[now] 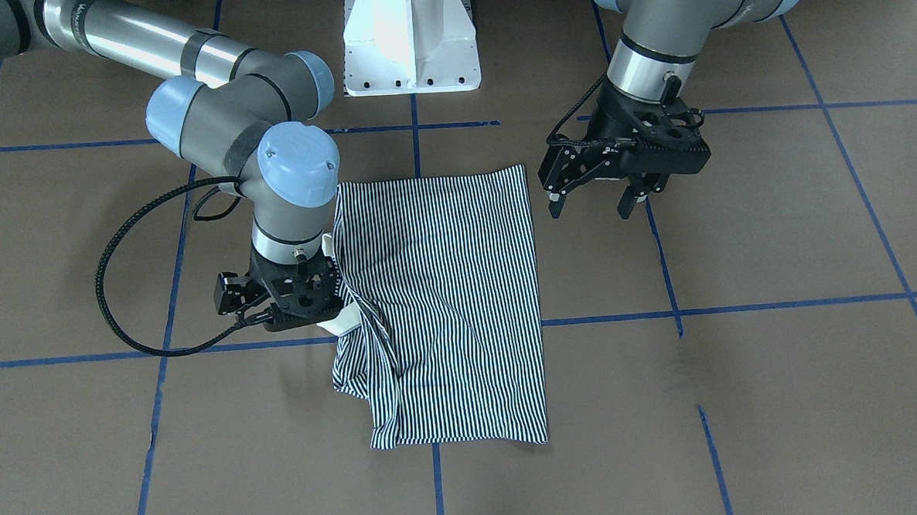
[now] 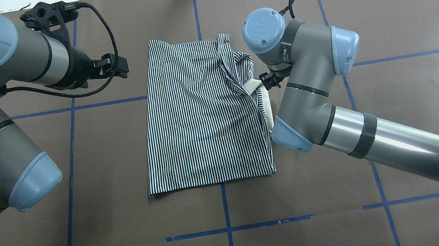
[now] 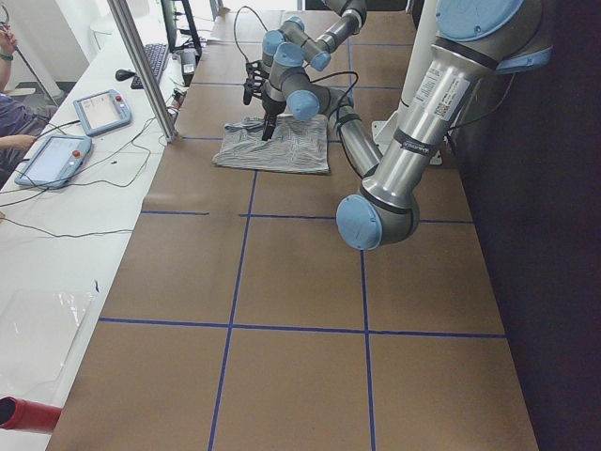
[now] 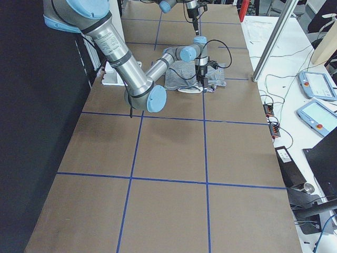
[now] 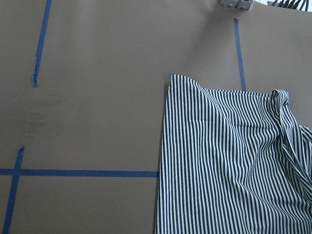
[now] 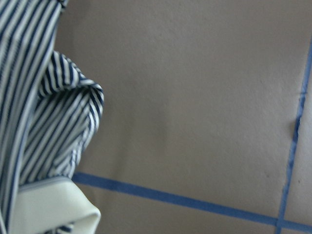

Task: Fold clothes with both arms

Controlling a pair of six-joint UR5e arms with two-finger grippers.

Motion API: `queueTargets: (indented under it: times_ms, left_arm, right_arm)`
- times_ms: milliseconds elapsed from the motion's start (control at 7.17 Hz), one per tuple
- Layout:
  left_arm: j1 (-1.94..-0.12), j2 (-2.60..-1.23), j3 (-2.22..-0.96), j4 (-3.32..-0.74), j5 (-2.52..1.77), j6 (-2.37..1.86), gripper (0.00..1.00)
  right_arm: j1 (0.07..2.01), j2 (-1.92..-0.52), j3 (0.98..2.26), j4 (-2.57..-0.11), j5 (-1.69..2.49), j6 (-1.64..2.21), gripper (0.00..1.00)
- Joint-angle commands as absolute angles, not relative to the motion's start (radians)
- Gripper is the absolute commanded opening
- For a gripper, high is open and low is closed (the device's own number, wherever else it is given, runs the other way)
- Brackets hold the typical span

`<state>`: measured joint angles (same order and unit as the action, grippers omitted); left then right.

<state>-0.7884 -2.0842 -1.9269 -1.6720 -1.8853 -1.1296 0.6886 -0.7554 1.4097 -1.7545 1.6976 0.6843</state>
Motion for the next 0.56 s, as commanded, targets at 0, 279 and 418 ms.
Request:
queueTargets:
  times_ms: [0,279,418]
  left_arm:
    - [-0.788,-2.082,-1.924,-1.675,-1.885,-1.129,1.0]
    - [-0.788,-2.079,-1.919,-1.678,-1.885,-1.127,1.0]
    - [-0.788,-2.076,-1.913,-1.683,-1.885,-1.127,1.0]
  right_arm:
    - [0.693,-0.646,1.211,-1.573,1.7,0.706,1.0]
    - [0.687,-0.591,1.139,-1.551,1.701,0.704,1.0]
    - [0.68,-0.583,1.106,-1.493,1.701,0.718,1.0]
